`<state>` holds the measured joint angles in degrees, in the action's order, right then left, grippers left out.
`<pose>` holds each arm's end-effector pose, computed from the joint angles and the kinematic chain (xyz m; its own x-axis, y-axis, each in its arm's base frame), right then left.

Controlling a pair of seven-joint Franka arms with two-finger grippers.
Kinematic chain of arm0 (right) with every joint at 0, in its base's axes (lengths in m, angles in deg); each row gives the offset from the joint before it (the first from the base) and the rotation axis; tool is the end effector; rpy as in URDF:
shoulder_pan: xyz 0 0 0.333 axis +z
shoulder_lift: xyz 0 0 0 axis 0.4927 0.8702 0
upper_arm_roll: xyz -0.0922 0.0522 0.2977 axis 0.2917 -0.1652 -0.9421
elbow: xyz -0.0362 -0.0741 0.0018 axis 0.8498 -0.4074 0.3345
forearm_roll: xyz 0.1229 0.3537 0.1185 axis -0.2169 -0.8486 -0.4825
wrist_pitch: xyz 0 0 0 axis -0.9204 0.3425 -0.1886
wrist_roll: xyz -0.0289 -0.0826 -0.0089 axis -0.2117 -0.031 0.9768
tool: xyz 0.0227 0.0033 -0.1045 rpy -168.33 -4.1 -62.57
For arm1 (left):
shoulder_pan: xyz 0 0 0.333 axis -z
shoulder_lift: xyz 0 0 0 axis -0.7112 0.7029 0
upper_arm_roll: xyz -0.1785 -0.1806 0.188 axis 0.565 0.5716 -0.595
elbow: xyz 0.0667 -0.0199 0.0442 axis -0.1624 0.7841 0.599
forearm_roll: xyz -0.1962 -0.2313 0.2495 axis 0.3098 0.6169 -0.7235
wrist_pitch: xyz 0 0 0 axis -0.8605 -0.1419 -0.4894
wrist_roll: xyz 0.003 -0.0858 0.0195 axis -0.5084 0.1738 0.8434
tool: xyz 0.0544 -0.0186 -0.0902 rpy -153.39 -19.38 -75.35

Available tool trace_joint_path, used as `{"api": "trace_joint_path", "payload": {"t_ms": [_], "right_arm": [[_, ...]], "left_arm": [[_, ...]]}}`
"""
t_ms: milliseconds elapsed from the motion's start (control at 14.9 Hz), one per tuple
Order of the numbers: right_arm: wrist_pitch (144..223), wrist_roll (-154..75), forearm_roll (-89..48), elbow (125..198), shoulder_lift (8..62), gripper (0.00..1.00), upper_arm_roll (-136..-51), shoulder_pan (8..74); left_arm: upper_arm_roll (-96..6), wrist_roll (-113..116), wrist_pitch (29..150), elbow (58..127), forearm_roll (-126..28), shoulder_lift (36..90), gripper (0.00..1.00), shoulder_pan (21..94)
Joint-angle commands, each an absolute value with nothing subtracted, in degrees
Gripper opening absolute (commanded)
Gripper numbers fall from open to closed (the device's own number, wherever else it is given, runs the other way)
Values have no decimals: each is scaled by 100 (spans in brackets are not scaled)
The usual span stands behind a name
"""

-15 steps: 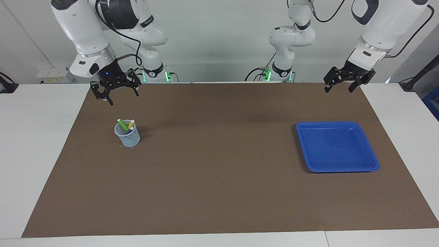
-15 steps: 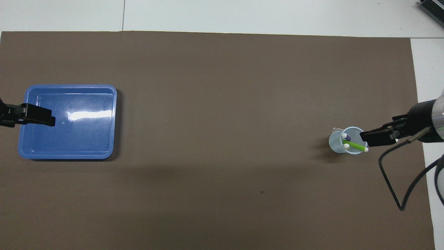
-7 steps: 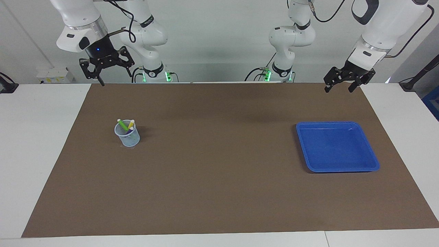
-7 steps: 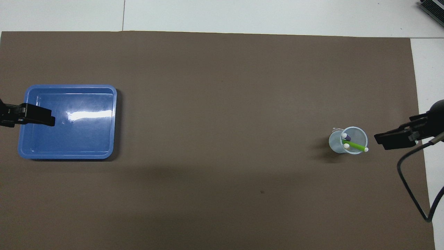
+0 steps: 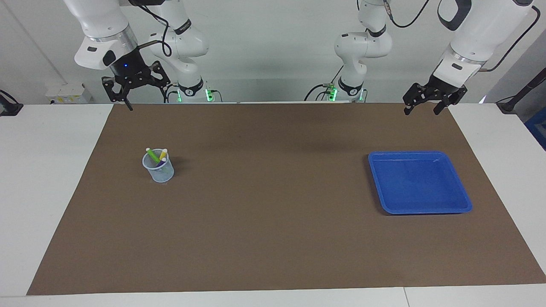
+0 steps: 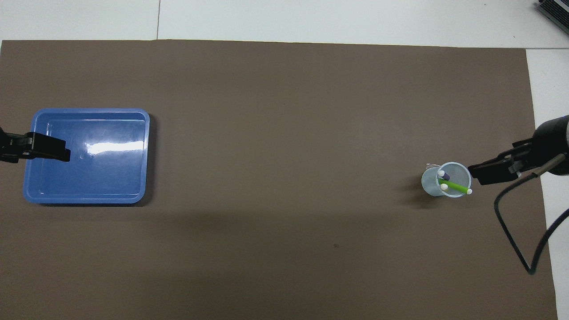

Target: Transfer and insert pens with both arms

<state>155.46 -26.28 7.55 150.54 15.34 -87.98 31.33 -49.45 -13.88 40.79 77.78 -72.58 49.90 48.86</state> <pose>0.5282 0.0374 0.6414 0.9066 0.4212 0.0243 0.4218 -0.9060 -0.0344 0.5326 -0.0246 0.6214 0.9988 -0.0416 -0.0240 -0.0407 -0.9985 0.0376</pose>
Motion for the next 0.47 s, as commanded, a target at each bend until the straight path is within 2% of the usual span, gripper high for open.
{"api": "trace_joint_path", "payload": {"t_ms": [0, 403], "right_arm": [[15358, -2696, 808, 14622, 1862, 100, -8834, 3040], [15226, -2819, 764, 14658, 1827, 100, -8746, 3040]], "left_arm": [[-4977, -1466, 4125, 7785, -7378, 4944, 100, 4894], [-4977, -1466, 4125, 7794, -7378, 4944, 100, 4885]]}}
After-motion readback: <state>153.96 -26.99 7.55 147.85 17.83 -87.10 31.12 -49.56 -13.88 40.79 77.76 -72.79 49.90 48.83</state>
